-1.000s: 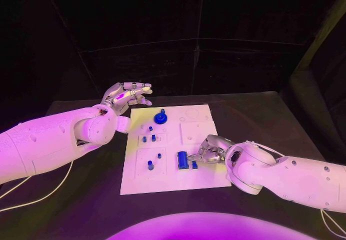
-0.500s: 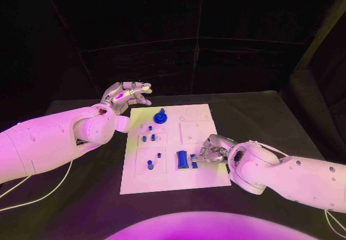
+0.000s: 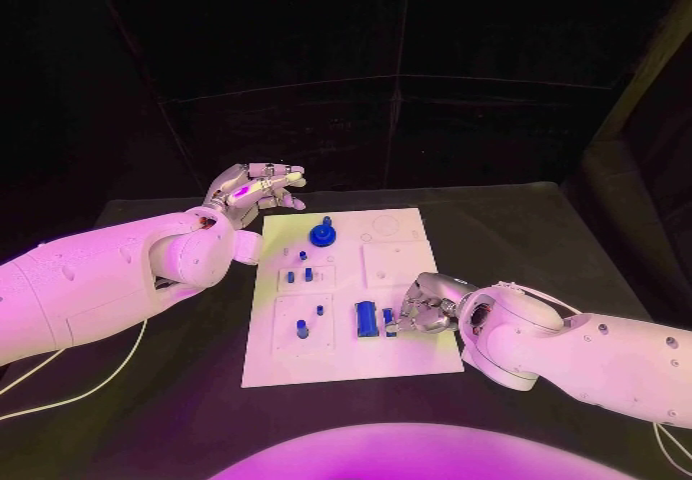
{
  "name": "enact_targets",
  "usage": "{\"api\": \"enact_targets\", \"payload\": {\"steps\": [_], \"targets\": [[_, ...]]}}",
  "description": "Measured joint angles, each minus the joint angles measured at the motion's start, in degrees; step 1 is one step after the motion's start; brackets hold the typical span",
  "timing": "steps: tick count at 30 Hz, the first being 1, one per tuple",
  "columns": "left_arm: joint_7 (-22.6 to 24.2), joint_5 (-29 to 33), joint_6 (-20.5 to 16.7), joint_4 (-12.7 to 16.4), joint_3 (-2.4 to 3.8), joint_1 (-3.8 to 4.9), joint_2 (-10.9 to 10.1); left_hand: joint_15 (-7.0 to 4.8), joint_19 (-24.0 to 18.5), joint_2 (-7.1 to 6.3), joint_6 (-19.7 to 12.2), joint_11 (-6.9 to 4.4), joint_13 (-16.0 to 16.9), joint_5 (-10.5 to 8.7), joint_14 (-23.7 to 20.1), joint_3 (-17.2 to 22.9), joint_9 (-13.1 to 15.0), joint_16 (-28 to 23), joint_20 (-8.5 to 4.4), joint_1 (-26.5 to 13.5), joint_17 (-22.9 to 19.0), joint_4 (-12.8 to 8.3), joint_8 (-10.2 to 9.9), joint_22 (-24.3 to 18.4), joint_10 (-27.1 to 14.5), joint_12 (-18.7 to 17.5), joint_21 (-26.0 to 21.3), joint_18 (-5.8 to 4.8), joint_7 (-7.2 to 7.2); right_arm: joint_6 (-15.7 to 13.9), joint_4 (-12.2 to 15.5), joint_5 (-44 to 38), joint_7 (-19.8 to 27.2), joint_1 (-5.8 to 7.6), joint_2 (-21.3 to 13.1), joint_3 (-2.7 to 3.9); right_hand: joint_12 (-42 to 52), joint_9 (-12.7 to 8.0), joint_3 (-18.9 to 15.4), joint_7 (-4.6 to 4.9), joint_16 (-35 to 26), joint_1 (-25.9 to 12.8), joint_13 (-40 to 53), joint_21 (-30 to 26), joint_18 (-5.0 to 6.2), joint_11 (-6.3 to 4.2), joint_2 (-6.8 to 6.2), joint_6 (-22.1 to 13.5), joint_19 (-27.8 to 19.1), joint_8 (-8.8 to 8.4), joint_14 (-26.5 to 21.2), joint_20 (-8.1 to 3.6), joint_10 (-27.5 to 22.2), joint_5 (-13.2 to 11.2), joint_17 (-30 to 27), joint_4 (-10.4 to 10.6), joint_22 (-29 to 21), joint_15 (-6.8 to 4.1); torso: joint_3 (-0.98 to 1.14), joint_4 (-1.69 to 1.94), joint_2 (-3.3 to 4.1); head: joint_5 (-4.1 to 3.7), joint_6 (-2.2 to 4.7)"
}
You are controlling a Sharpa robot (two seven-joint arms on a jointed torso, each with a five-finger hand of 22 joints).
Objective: Assemble the parts on the task board
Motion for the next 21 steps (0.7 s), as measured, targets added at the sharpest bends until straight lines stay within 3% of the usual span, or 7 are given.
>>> {"api": "enact_targets", "payload": {"steps": [14,17,21], "targets": [[-0.07,-0.02,0.02,0.02,0.00,0.00,-0.07,0.00,0.00,0.00,0.00,-0.21,-0.05,0.00,0.00,0.00,0.00,0.23,0.00,0.00,-0.05,0.00,0.00,-0.01,-0.21,0.00,0.22,0.00,0.00,1.18,-1.07,-0.95,0.10,0.00,0.95,0.01,0.00,0.10,-0.88,0.00,0.00,1.06,0.00,0.00,0.00,0.00,1.06,0.00,0.00,-0.23,0.00,0.00,0.00,0.01,-0.01,-0.24,0.01,0.00,-0.02,0.03,0.02,0.20,-0.14],[-0.08,-0.03,0.02,0.01,0.00,0.00,-0.05,0.00,0.00,0.00,0.00,-0.21,-0.05,0.00,0.00,0.00,0.00,0.23,0.00,0.00,-0.05,0.00,0.00,-0.01,-0.21,0.00,0.22,0.00,0.00,0.82,-0.86,-0.84,0.94,0.00,0.66,0.01,-0.38,0.09,-2.09,0.11,0.00,1.28,0.01,0.00,0.00,0.00,1.28,-0.11,0.00,-0.23,0.00,0.00,0.00,1.57,-0.01,-0.20,-0.08,0.00,-0.02,-0.03,-0.02,0.20,-0.06],[-0.08,-0.04,0.03,-0.11,0.00,0.00,0.00,0.00,0.00,0.00,0.00,-0.21,-0.04,0.00,0.00,0.00,0.00,0.23,0.00,0.00,-0.05,0.00,0.00,-0.01,-0.21,0.00,0.22,0.00,0.00,0.65,-0.82,1.58,4.96,0.00,-0.34,0.01,-2.24,-0.05,-3.65,0.77,-0.89,1.74,0.00,-0.73,0.00,0.94,1.29,-1.90,-0.33,-1.43,-0.02,0.33,-0.94,2.46,-0.01,-0.33,-0.97,0.03,-0.07,-0.09,-0.16,0.01,0.30]]}}
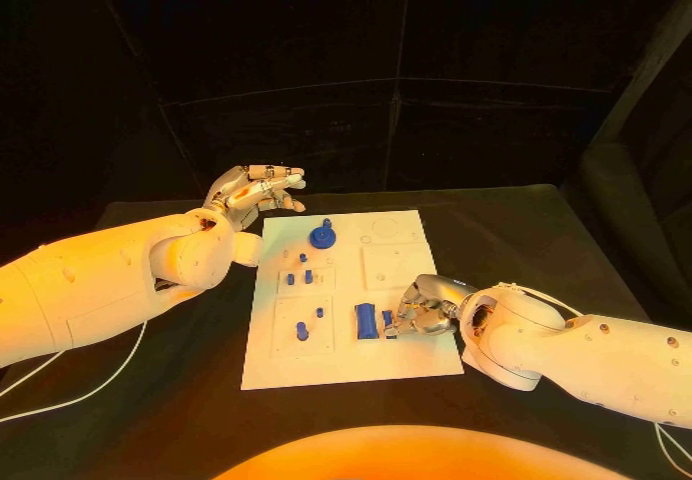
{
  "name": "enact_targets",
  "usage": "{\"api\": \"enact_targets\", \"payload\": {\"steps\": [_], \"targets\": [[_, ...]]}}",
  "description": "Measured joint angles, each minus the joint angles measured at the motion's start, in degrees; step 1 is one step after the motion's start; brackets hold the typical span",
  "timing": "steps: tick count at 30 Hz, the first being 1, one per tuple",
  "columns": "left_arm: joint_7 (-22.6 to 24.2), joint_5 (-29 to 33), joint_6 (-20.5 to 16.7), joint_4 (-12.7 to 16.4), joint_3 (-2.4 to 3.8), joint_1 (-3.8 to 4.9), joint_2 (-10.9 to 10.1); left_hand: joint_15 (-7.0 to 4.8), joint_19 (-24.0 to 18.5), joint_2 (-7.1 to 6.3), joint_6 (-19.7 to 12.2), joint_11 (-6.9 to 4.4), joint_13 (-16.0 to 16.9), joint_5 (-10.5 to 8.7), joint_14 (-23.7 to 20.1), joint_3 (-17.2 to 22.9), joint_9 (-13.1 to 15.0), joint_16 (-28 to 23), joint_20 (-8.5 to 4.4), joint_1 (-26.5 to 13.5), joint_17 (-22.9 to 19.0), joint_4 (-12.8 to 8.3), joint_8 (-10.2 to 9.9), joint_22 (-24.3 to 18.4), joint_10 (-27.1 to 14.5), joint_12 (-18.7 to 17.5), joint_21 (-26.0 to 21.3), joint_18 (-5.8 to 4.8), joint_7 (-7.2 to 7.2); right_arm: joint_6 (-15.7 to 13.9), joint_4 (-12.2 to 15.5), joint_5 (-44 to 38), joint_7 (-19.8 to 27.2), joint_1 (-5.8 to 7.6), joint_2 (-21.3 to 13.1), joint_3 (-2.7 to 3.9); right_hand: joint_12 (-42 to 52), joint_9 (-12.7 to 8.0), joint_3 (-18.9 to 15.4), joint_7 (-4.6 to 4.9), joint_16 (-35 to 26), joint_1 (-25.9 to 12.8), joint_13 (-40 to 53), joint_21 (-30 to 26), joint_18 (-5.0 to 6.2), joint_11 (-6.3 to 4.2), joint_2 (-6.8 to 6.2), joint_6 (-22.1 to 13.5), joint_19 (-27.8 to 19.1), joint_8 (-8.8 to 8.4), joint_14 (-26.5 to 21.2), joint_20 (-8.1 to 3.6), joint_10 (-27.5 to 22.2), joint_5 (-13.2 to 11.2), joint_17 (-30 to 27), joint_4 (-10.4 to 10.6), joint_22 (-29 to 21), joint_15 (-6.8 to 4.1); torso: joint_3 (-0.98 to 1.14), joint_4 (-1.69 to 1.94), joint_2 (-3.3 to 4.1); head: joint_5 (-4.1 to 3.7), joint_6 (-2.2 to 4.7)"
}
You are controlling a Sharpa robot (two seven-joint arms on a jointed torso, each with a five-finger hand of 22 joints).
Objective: Assemble the parts on the task board
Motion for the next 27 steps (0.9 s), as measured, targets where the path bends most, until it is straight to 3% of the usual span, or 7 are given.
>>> {"api": "enact_targets", "payload": {"steps": [6,8,11,13,16,22,27], "targets": [[0.04,-0.02,0.00,-0.57,-0.02,-0.01,0.18,0.14,0.00,0.00,0.00,0.00,0.00,0.00,-0.14,0.00,0.00,0.00,0.00,0.00,-0.15,0.00,0.00,0.00,0.00,0.00,0.00,0.00,0.00,-0.27,-1.54,11.11,11.53,0.73,-1.46,0.00,-5.68,-1.04,-1.82,2.08,-3.23,2.33,-3.64,-4.64,0.06,1.69,1.13,-4.90,-3.96,-2.85,0.03,1.19,-3.85,1.31,0.00,-0.86,-7.45,1.64,-0.17,-0.04,-0.45,-0.15,1.13],[0.10,-0.02,0.00,-0.99,-0.02,-0.01,0.42,0.13,-0.51,0.00,-0.02,0.00,-0.07,0.00,-0.49,0.00,0.00,0.00,0.04,0.00,-0.32,0.00,0.05,0.00,0.00,0.00,0.00,-0.01,-0.02,-0.63,-3.02,15.70,15.55,1.71,-1.52,-0.01,-9.51,-1.41,-2.01,2.91,-5.61,3.63,-6.76,-7.95,1.46,2.33,1.80,-7.16,-6.52,-3.94,0.04,1.68,-6.46,1.96,-0.79,-1.48,-12.75,2.29,-0.24,-0.03,-0.73,-0.23,1.70],[0.17,-0.04,0.00,-2.06,-0.02,-0.01,0.97,0.31,-1.43,-0.55,-0.21,0.00,-0.11,0.00,-1.36,-0.13,0.00,-0.51,0.38,-0.60,-0.85,0.13,0.39,-0.17,0.00,0.35,-0.24,-0.01,-0.21,-1.40,-6.81,23.89,22.05,3.48,-0.86,0.09,-19.18,-1.64,-2.22,4.00,-12.21,5.58,-14.67,-16.24,3.61,3.28,3.13,-9.54,-12.36,-4.56,-0.32,2.54,-12.56,2.38,-8.45,-2.80,-24.71,3.21,-0.42,0.09,-1.37,-0.25,2.72],[0.23,-0.08,-0.04,-3.18,-0.02,-0.03,1.47,0.47,-2.03,-0.68,-0.21,0.00,-0.18,0.00,-1.78,-0.55,0.01,-1.02,0.38,-1.50,-1.21,0.55,0.87,-0.44,0.00,0.39,-0.71,0.00,-0.21,-1.74,-10.11,29.11,25.63,4.61,0.18,0.09,-27.72,-1.64,-2.23,4.39,-19.80,7.13,-21.80,-20.31,3.61,3.63,4.13,-9.93,-14.66,-4.56,-3.04,3.04,-18.07,2.38,-17.01,-3.75,-28.66,3.73,-0.59,0.16,-1.90,-0.25,3.55],[0.43,-0.11,-0.09,-4.88,-0.02,-0.04,2.19,0.52,-3.07,-1.19,0.32,0.00,-0.41,0.00,-2.45,-1.30,0.11,-2.41,0.74,-2.55,-2.19,1.30,1.33,-1.12,0.00,0.39,-1.73,-0.01,-0.75,-2.02,-16.14,37.75,31.01,6.24,2.38,0.23,-35.90,-1.91,-2.08,5.33,-38.63,9.13,-28.79,-27.19,3.61,4.98,5.06,-10.88,-18.71,-4.33,-11.23,4.31,-23.31,2.14,-34.83,-4.92,-32.78,5.17,-0.82,0.17,-2.70,-0.19,4.87],[1.60,0.32,0.42,-9.64,0.00,-0.46,4.97,2.08,-9.20,-1.04,0.45,0.34,-0.79,0.00,-6.04,-3.55,-0.21,-14.64,2.51,-3.34,-8.57,2.38,0.35,-5.70,0.30,-3.94,-8.27,0.00,-1.20,-1.58,-26.87,51.64,39.19,7.42,7.02,1.72,-51.52,-4.83,-0.88,8.21,-60.61,11.76,-45.70,-41.95,3.60,8.22,7.25,-11.94,-26.18,-7.03,-20.91,8.48,-28.15,0.83,-46.90,-6.21,-41.32,9.44,-1.05,0.07,-3.89,-0.24,8.01],[2.85,1.34,1.87,-13.09,0.01,-1.18,7.44,4.85,-16.26,-0.89,-1.27,2.12,-0.80,0.00,-9.78,-5.16,-0.34,-26.03,5.21,-3.19,-13.50,2.47,-1.93,-10.54,-1.48,-8.72,-15.22,0.02,-1.65,-0.67,-32.77,57.98,44.17,7.62,10.37,2.46,-57.53,-9.08,0.60,8.23,-70.10,12.41,-59.01,-48.86,3.59,8.40,7.46,-9.52,-25.16,-11.03,-19.80,10.25,-23.67,0.71,-53.89,-7.86,-45.82,10.21,-0.90,0.14,-4.67,-0.01,10.21]]}}
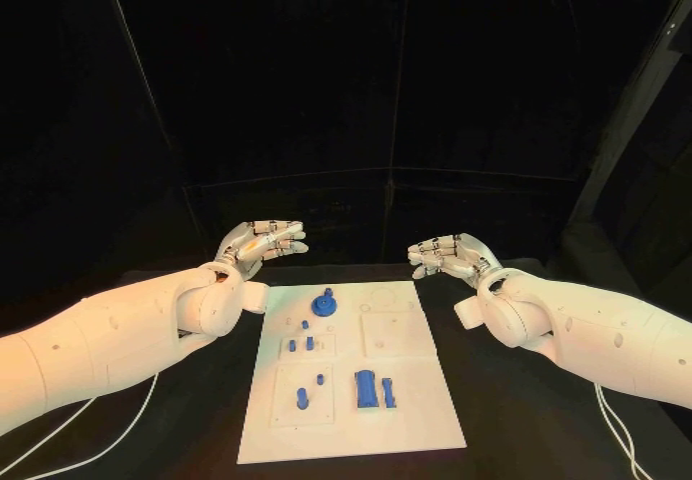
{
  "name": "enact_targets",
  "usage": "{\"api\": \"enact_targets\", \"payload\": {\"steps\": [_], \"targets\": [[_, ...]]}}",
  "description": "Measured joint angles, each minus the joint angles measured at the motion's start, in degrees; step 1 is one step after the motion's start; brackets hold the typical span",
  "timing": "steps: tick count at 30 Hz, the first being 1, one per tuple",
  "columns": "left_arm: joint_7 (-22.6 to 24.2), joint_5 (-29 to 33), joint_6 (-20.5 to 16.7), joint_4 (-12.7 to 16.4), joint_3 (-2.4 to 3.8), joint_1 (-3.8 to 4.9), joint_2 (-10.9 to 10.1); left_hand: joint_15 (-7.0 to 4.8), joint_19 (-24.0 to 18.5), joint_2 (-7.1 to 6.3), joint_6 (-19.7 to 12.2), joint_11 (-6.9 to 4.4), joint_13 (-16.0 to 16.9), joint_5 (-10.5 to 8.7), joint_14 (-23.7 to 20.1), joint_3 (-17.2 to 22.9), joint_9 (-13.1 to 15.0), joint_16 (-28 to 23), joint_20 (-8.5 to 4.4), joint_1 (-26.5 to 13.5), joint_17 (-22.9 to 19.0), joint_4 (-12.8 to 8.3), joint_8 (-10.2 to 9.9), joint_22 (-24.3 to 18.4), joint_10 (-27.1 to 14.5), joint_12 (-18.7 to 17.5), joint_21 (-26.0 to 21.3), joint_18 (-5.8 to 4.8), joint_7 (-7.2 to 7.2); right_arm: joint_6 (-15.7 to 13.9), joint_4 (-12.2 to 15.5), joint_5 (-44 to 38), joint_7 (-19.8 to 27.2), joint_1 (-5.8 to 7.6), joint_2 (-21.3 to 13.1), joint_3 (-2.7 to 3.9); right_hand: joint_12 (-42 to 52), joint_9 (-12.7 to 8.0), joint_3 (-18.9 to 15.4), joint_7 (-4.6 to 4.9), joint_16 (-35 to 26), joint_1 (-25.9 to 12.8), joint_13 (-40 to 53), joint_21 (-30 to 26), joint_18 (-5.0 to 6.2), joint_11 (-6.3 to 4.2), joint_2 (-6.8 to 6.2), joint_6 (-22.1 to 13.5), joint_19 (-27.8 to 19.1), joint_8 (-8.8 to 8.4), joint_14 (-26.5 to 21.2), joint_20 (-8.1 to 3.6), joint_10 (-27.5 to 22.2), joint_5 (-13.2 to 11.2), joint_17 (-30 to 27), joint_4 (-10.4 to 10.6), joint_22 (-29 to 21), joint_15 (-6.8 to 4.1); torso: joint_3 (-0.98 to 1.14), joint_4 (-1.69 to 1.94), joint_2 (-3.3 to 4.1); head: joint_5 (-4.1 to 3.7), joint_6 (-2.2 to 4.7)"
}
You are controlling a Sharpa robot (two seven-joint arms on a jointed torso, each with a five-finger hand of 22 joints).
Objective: Assemble the parts on the task board
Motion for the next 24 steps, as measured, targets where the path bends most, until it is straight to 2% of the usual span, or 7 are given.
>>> {"api": "enact_targets", "payload": {"steps": [4,8,11,16,20,22,24], "targets": [[0.82,1.00,0.09,-2.37,0.00,-0.25,1.52,1.11,-1.03,0.81,-1.16,1.31,-0.11,0.00,-0.29,-1.31,-0.11,-5.80,1.36,0.63,-2.63,-0.02,-1.51,-2.28,-1.74,-3.34,-2.10,-0.01,-0.18,0.73,-2.57,2.52,2.46,0.07,1.95,0.23,-2.06,-2.23,0.34,-0.17,-4.98,-0.58,-6.15,-3.42,0.00,0.45,0.48,1.64,0.57,-2.77,0.79,0.57,1.69,-1.67,-3.68,-0.80,-2.14,0.42,0.17,0.12,-0.21,0.20,1.02],[0.68,1.00,-0.15,-1.61,0.10,-0.41,1.15,-0.01,-7.08,1.22,-8.42,-0.18,-1.61,-1.16,-7.08,-3.47,-1.69,-9.03,-0.54,-9.04,-4.12,1.23,-3.02,-4.48,-9.13,-5.01,-3.66,-0.52,-1.56,0.57,-1.66,2.51,2.36,-0.06,1.45,0.21,-3.98,-3.35,0.89,-1.50,-6.89,-11.46,-7.97,-6.48,0.00,-0.53,-1.59,-5.30,-6.21,-4.11,-7.68,-0.95,-6.11,-2.83,-6.30,-0.66,-3.51,-1.52,0.22,0.21,-0.18,0.21,0.94],[0.65,0.94,-0.71,-0.36,0.45,-0.69,0.83,-0.95,-11.59,1.46,-13.72,-1.31,-2.39,-1.73,-12.14,-5.05,-2.52,-11.01,-2.16,-16.26,-5.05,1.85,-4.74,-5.98,-14.50,-5.99,-4.76,-1.34,-2.60,-0.03,-0.36,2.66,2.32,-0.23,0.85,0.29,-5.37,-5.24,1.28,-2.63,-8.00,-19.84,-8.93,-8.66,-1.39,-1.30,-2.87,-10.99,-11.67,-4.95,-14.45,-2.20,-12.43,-4.71,-8.07,-0.57,-4.45,-2.72,0.44,0.64,0.13,0.21,1.05],[0.66,0.68,-3.74,4.07,1.38,-1.99,-0.56,-2.30,-18.07,1.67,-21.34,-2.94,-3.08,-2.17,-19.45,-7.24,-3.24,-13.87,-4.42,-26.67,-6.38,2.47,-6.40,-8.12,-22.24,-7.47,-6.31,-2.72,-4.06,-2.99,5.24,4.14,2.66,-0.92,-0.33,0.63,-7.30,-7.28,1.45,-4.22,-9.52,-31.42,-10.24,-11.69,-2.29,-3.87,-3.96,-18.89,-19.19,-6.97,-23.87,-3.94,-21.17,-6.70,-10.53,-0.40,-5.76,-3.84,0.99,1.61,0.81,0.37,1.33],[0.76,0.28,-7.51,8.38,2.40,-3.09,-1.76,-4.09,-21.72,1.73,-25.62,-3.85,-3.31,-2.43,-23.51,-8.43,-3.47,-15.48,-5.69,-32.56,-8.31,2.74,-6.90,-9.34,-26.60,-8.88,-7.13,-3.07,-5.11,-6.63,10.39,6.18,3.43,-1.44,-1.75,0.98,-8.41,-7.95,1.58,-5.11,-10.35,-38.02,-11.93,-13.41,-3.19,-5.26,-4.31,-23.35,-23.47,-8.72,-29.21,-4.95,-26.18,-7.23,-11.92,-0.27,-7.80,-4.15,1.15,1.91,1.01,0.40,1.38],[0.87,-0.09,-10.55,11.57,3.07,-3.89,-2.55,-5.11,-23.60,1.77,-27.83,-4.44,-3.34,-2.43,-25.64,-9.07,-3.55,-16.30,-6.33,-35.53,-9.30,2.81,-6.94,-9.94,-28.78,-10.07,-8.05,-3.97,-6.32,-9.53,13.68,7.82,4.10,-1.76,-2.68,1.20,-8.96,-8.17,1.63,-5.61,-11.20,-41.30,-12.98,-14.27,-3.18,-5.74,-4.45,-25.57,-25.60,-9.36,-31.85,-5.44,-28.65,-7.36,-12.60,-0.33,-8.73,-4.28,1.20,1.99,1.09,0.40,1.38],[1.00,-0.44,-13.31,14.13,3.57,-4.58,-3.20,-5.93,-25.31,1.78,-29.87,-5.64,-3.40,-2.43,-27.59,-9.65,-3.60,-17.07,-6.96,-38.35,-10.07,2.85,-7.06,-10.52,-30.93,-11.05,-9.28,-3.98,-7.42,-12.07,16.12,9.31,4.69,-2.02,-3.31,1.33,-9.50,-8.34,1.72,-6.82,-12.50,-44.57,-13.83,-15.12,-3.74,-6.18,-4.54,-27.79,-27.75,-9.81,-34.51,-5.90,-31.17,-7.64,-13.29,-0.41,-9.49,-4.35,1.22,2.04,1.12,0.40,1.39]]}}
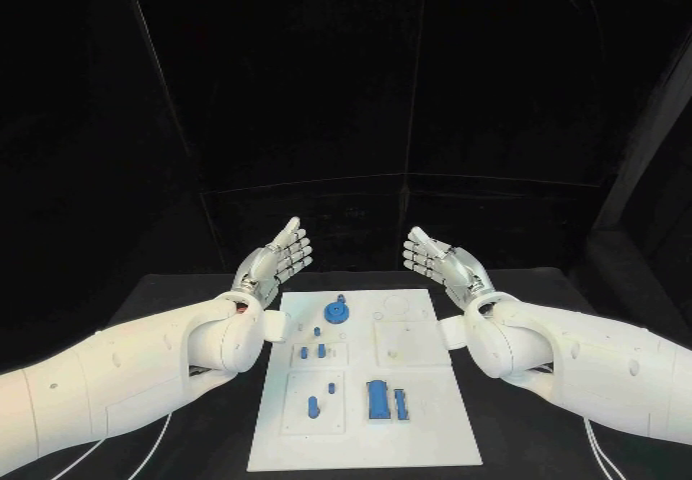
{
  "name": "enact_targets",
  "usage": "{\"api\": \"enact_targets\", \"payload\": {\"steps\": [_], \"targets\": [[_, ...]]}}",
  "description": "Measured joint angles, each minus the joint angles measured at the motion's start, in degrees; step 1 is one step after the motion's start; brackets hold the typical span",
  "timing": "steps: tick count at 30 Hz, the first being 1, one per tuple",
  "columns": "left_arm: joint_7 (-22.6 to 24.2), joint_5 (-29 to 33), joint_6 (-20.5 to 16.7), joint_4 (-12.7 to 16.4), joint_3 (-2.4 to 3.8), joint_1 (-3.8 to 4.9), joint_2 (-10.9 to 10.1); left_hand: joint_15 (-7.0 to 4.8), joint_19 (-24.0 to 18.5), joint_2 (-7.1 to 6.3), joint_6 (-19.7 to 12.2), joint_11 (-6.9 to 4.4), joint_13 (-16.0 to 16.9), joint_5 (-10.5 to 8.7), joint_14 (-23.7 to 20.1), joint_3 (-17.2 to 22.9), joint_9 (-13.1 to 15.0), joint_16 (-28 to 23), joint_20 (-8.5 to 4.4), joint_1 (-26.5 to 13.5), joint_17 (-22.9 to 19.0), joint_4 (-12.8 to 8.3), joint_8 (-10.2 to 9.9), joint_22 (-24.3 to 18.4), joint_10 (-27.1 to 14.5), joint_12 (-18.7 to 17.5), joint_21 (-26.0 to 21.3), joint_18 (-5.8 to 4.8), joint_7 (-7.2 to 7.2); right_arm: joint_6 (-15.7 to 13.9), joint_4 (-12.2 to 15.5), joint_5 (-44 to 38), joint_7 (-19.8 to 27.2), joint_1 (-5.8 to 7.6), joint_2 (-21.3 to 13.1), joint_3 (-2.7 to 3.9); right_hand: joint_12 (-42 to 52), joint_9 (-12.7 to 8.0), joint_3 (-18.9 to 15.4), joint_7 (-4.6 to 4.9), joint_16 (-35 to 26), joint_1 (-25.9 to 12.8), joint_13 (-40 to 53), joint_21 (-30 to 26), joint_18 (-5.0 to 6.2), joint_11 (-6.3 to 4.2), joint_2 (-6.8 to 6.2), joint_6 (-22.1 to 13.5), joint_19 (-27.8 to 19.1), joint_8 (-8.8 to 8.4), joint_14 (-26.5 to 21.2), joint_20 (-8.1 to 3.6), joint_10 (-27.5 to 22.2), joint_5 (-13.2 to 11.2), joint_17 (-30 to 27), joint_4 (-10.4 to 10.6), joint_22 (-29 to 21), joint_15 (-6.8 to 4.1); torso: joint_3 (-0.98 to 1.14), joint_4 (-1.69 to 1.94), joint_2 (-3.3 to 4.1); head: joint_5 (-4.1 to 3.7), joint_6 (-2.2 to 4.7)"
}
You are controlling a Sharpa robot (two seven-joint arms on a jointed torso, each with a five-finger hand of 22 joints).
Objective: Assemble the parts on the task board
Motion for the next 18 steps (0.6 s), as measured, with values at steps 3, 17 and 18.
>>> {"api": "enact_targets", "payload": {"steps": [3,17,18], "targets": [[0.24,-0.63,-4.65,3.56,0.75,-0.91,-0.95,-0.80,-2.48,0.01,-2.90,-1.66,-0.05,0.00,-2.79,-0.82,-0.04,-1.09,-0.86,-3.97,-0.78,0.01,-0.15,-0.82,-2.92,-0.96,-1.43,-0.67,-1.15,-3.95,3.21,2.32,1.00,-0.34,-0.81,0.21,-0.67,-0.16,0.00,-1.54,-1.34,-4.05,-0.80,-1.04,-0.33,-0.31,-0.08,-2.76,-2.49,-0.44,-3.27,-1.82,-3.05,0.00,-0.85,0.00,-0.67,-0.11,0.03,0.05,0.02,0.00,0.00],[1.15,-2.46,-16.86,8.83,1.77,-2.22,-2.38,-1.89,-10.02,0.03,-11.91,-3.84,-0.12,-0.22,-11.44,-5.87,-0.12,-6.45,-6.13,-16.29,-1.71,0.03,-0.38,-5.89,-12.07,-2.00,-3.01,-4.93,-2.59,-12.49,6.44,7.70,3.63,-0.66,-1.68,0.40,-5.44,-0.35,0.16,-3.85,-3.10,-18.29,-1.91,-5.98,-4.59,-0.82,-0.21,-12.43,-11.93,-0.81,-14.80,-5.08,-13.77,-0.22,-6.22,0.16,-1.64,-0.24,0.05,0.09,0.07,0.01,0.00],[1.17,-2.51,-17.10,8.83,1.77,-2.22,-2.38,-1.92,-10.45,0.03,-12.34,-3.86,-0.12,-0.22,-11.88,-5.91,-0.12,-6.81,-6.22,-16.91,-1.74,0.07,-0.38,-5.99,-12.50,-2.00,-3.01,-4.92,-2.62,-12.65,6.44,7.81,3.70,-0.66,-1.68,0.40,-5.45,-0.37,0.16,-3.91,-3.10,-19.06,-1.92,-6.54,-4.80,-0.78,-0.21,-12.92,-12.38,-0.81,-15.41,-5.12,-14.31,-0.22,-6.45,0.16,-1.64,-0.24,0.05,0.09,0.07,0.01,0.00]]}}
